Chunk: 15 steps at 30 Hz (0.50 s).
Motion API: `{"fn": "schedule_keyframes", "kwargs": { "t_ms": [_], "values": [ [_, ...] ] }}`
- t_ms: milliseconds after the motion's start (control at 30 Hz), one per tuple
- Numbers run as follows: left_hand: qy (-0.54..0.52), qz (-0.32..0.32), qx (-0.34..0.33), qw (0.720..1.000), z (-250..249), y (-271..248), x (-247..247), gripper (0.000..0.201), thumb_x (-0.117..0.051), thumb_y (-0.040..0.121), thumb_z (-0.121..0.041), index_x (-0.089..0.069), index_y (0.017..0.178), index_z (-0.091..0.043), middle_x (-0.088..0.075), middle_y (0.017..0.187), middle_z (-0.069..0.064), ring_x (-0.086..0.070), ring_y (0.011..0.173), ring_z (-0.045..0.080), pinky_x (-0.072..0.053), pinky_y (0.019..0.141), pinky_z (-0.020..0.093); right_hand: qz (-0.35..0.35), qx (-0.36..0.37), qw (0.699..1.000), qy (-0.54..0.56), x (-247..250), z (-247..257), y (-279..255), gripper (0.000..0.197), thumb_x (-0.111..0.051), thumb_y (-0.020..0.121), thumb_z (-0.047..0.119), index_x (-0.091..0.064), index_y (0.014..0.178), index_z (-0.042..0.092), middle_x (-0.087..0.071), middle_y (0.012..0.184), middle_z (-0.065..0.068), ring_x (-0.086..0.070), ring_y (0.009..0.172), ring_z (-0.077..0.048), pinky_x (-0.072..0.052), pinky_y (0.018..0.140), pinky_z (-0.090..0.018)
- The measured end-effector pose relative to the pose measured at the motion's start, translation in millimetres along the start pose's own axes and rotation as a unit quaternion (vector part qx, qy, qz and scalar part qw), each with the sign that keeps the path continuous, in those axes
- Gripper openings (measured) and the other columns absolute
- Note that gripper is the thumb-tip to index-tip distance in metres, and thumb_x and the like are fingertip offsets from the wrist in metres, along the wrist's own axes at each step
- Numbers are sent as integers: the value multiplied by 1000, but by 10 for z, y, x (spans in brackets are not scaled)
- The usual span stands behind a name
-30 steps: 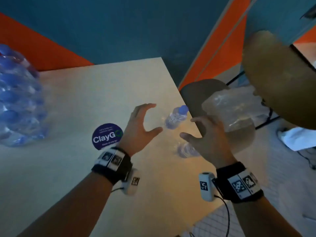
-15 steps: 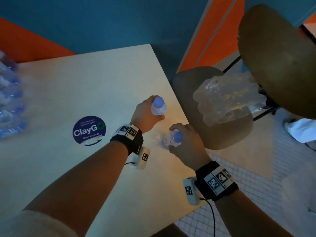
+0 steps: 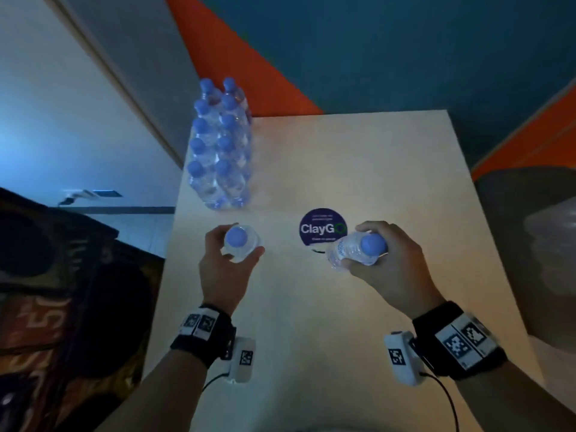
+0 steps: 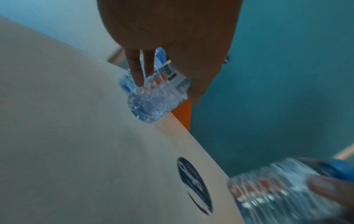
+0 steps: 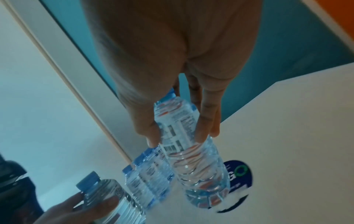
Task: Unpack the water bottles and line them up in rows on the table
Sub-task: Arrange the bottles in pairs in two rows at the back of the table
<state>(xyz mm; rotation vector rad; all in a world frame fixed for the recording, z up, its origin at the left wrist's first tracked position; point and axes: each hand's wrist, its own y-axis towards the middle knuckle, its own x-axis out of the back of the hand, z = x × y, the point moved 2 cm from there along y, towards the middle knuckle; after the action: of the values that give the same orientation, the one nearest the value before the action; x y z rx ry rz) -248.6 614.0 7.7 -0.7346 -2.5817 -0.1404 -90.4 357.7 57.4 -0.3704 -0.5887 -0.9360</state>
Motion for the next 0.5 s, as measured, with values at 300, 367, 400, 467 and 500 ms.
{"fn": "schedule_keyframes", "kwargs": {
  "t_ms": [300,367,400,467,500],
  "values": [
    [35,-25,20,999,569,862,471,63,-91,70,-31,-53,119,-24,-66,103,-10,-65,92,14,-56,87,31,22,0,1000,21,-714,510,83,59,-97,64,29,-66,115,32,-68,115,11,-66,100,-5,-54,83,-23],
    [32,-13,21,999,586,946,441,65,-91,70,-28,-54,123,-21,-65,105,-9,-64,93,14,-54,86,29,16,-6,1000,25,-791,573,72,59,-97,64,29,-67,114,34,-70,114,12,-68,99,-5,-57,84,-28],
    [22,-12,18,1000,590,988,425,66,-91,70,-26,-56,124,-18,-64,106,-8,-64,94,13,-55,86,27,15,-9,1000,26,-822,597,65,59,-97,64,30,-67,114,34,-70,113,14,-68,100,-6,-58,85,-30],
    [7,-14,9,1000,596,1077,397,67,-93,67,-22,-58,124,-14,-62,112,-6,-64,96,12,-57,87,29,14,-8,1000,19,-869,653,53,58,-97,65,31,-66,113,36,-71,113,15,-68,101,-7,-59,87,-33],
    [14,-14,3,1000,595,1121,383,68,-94,65,-23,-59,124,-14,-60,116,-3,-63,97,13,-57,88,31,16,-7,1000,15,-888,674,51,57,-97,65,31,-66,113,36,-70,113,15,-68,101,-7,-59,87,-34]
  ]
}}
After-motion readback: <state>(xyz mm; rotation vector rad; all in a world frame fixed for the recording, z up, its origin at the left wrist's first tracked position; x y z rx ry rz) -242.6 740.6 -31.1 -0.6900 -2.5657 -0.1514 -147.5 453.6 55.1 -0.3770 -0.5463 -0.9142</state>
